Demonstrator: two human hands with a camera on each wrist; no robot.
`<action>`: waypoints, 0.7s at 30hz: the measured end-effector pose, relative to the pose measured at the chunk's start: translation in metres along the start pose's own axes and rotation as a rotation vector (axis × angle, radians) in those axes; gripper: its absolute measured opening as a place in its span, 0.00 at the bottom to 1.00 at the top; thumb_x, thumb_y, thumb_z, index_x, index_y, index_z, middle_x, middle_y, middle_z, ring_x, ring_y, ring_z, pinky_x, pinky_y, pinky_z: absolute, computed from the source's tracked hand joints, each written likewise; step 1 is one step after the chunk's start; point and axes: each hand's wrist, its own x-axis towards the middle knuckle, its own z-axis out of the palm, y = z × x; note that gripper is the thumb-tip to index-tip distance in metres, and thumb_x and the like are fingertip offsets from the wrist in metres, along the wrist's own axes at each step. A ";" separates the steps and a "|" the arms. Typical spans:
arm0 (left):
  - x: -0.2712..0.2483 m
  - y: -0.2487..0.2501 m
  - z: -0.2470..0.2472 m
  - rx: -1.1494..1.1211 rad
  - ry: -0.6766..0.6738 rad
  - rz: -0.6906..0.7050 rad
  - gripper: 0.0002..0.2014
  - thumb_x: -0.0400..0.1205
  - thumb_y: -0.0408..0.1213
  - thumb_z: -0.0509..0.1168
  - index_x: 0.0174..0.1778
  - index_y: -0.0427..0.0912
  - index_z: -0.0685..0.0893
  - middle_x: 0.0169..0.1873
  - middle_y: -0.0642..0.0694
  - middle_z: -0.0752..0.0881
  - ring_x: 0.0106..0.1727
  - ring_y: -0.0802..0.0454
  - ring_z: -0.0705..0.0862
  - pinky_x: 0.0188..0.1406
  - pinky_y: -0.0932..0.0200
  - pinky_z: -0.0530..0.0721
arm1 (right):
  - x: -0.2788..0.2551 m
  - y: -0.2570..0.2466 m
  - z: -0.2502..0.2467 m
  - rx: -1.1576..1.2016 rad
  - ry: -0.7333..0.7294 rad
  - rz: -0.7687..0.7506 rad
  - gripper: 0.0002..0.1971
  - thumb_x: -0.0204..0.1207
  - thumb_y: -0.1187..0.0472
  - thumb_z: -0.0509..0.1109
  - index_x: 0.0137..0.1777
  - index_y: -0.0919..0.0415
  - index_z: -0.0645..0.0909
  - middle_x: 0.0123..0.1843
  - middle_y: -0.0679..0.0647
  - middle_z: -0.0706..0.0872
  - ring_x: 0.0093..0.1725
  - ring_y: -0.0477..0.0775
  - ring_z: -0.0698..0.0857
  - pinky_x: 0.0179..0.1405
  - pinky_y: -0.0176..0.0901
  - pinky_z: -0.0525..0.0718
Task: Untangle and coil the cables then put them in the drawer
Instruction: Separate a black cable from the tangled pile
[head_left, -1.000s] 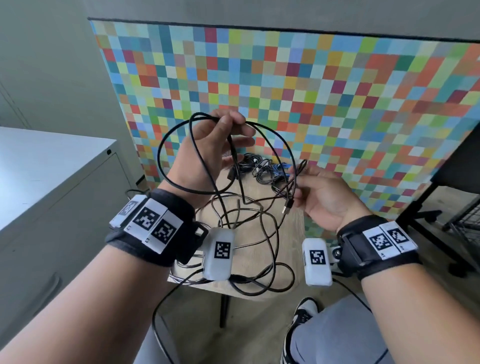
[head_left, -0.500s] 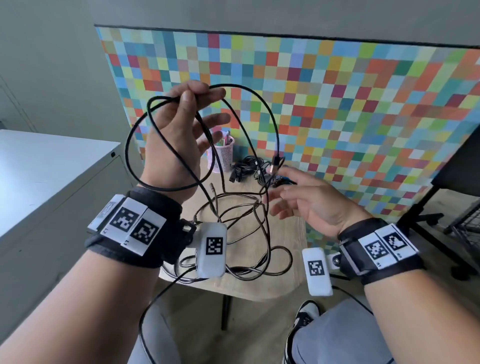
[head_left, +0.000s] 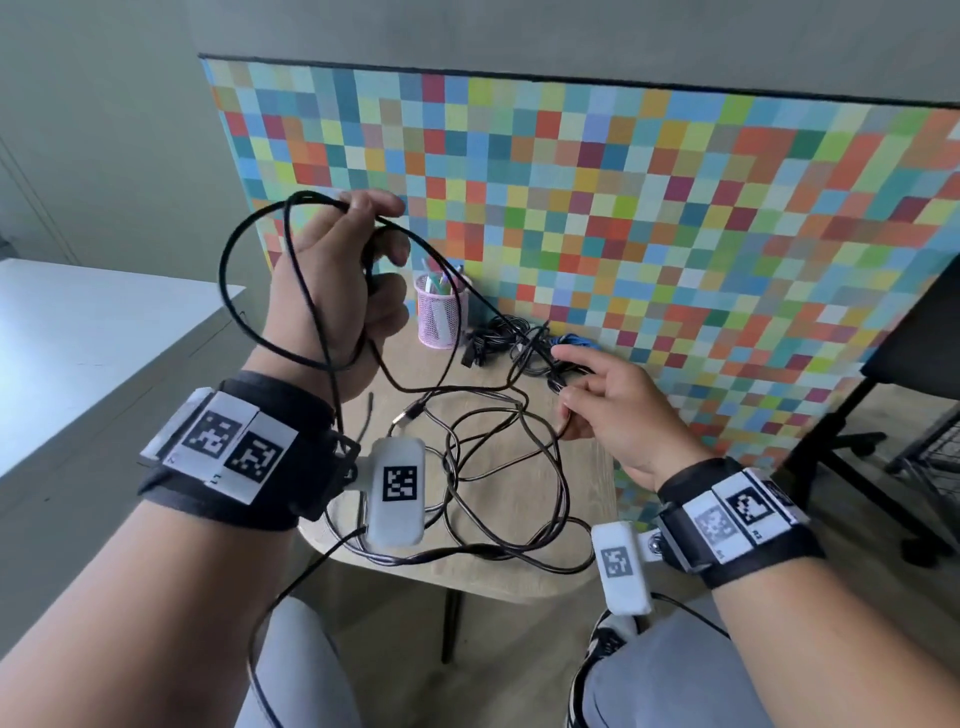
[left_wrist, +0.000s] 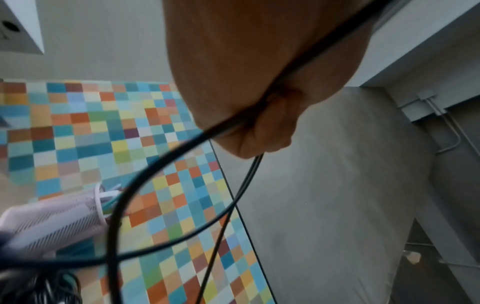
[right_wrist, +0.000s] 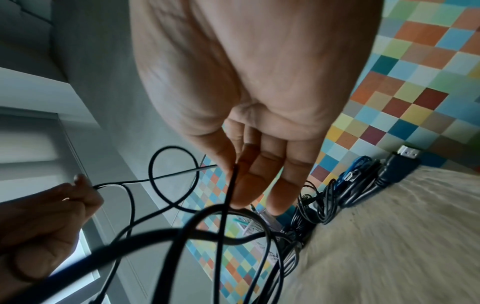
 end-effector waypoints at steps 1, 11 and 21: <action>0.000 0.001 -0.002 0.046 -0.010 -0.007 0.12 0.93 0.40 0.55 0.48 0.46 0.81 0.31 0.49 0.74 0.21 0.56 0.54 0.21 0.67 0.54 | 0.001 0.001 -0.001 -0.015 0.010 0.005 0.24 0.86 0.74 0.65 0.78 0.52 0.79 0.38 0.61 0.87 0.35 0.55 0.87 0.41 0.47 0.89; 0.005 0.013 -0.019 0.816 -0.061 0.144 0.12 0.89 0.45 0.64 0.49 0.43 0.90 0.21 0.56 0.75 0.19 0.59 0.69 0.20 0.60 0.68 | 0.002 0.005 0.003 -0.172 0.072 -0.034 0.23 0.78 0.81 0.58 0.55 0.56 0.87 0.37 0.54 0.83 0.33 0.52 0.88 0.43 0.49 0.87; -0.016 0.001 0.004 0.837 -0.309 0.149 0.08 0.89 0.36 0.66 0.55 0.42 0.91 0.27 0.64 0.84 0.28 0.68 0.78 0.29 0.77 0.73 | 0.002 -0.034 0.005 0.057 -0.143 -0.065 0.08 0.85 0.71 0.68 0.57 0.63 0.88 0.39 0.58 0.87 0.33 0.55 0.80 0.42 0.50 0.83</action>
